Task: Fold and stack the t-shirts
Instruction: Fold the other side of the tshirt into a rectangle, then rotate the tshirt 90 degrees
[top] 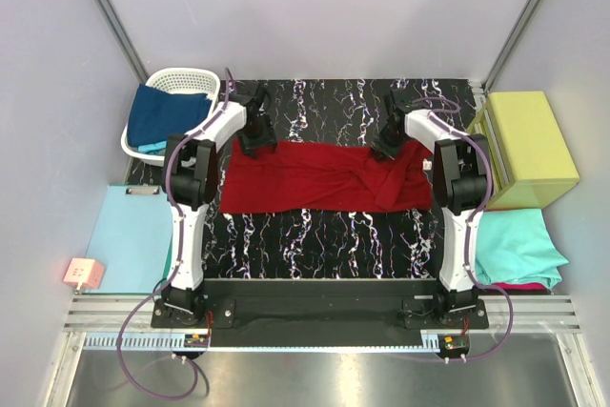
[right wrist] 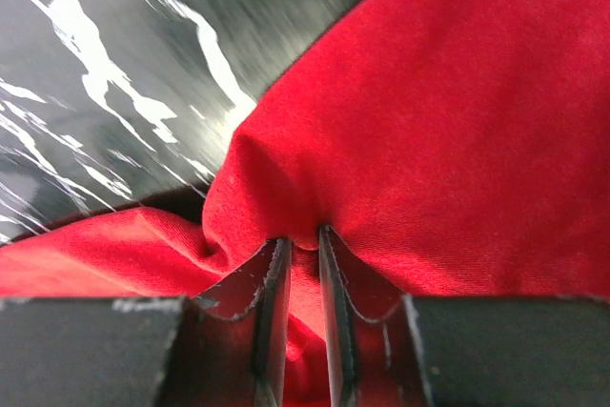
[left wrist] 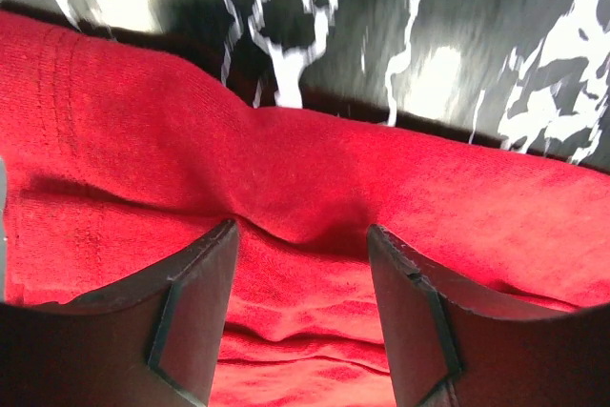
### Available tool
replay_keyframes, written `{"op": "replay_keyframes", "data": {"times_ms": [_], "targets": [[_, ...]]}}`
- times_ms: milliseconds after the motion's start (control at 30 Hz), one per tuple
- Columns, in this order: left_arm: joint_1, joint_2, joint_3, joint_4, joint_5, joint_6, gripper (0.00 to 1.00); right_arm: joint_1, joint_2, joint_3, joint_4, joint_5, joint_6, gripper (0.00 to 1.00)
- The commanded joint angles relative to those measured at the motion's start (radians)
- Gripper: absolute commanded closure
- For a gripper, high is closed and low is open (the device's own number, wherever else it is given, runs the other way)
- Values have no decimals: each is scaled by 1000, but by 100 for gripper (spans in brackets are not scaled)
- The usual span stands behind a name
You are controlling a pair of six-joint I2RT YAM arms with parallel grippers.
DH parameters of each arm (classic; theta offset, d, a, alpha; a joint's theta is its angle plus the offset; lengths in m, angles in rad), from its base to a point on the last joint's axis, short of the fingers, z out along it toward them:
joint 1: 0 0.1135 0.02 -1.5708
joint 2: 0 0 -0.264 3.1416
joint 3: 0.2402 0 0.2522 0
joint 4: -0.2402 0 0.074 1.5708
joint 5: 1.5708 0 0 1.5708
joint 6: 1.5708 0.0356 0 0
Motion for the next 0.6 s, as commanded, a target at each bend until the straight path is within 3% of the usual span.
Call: {"op": "replay_keyframes", "data": {"times_ms": [0, 167, 367, 567], "targets": [[27, 35, 92, -14, 6, 5, 38, -10, 103, 65, 3, 43, -2, 76], [36, -30, 88, -14, -10, 7, 37, -10, 22, -18, 56, 89, -44, 78], [39, -257, -33, 50, -72, 22, 30, -1, -197, -102, 104, 120, -76, 74], [77, -331, -162, 83, -113, 22, 33, 38, -352, -207, 102, 166, -96, 74]]}}
